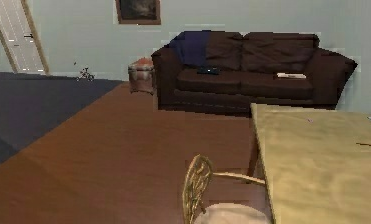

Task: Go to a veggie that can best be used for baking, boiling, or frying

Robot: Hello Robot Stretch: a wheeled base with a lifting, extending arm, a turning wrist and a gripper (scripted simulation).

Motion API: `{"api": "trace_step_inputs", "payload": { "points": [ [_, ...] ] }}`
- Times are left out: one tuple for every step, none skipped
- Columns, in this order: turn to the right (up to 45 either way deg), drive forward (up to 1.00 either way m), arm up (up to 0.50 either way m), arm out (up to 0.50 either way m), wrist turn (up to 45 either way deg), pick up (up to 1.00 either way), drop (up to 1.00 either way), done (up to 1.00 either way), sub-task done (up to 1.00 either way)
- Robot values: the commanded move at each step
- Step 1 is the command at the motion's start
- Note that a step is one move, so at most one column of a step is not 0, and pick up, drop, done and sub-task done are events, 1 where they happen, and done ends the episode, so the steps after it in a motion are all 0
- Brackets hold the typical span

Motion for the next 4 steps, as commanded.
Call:
{"api": "trace_step_inputs", "payload": {
  "points": [
    [45.0, 0.0, 0.0, 0.0, 0.0, 0.0, 0.0, 0.0, 0.0],
    [21.0, 0.0, 0.0, 0.0, 0.0, 0.0, 0.0, 0.0, 0.0],
    [45.0, 0.0, 0.0, 0.0, 0.0, 0.0, 0.0, 0.0, 0.0],
    [45.0, 0.0, 0.0, 0.0, 0.0, 0.0, 0.0, 0.0, 0.0]
  ]
}}
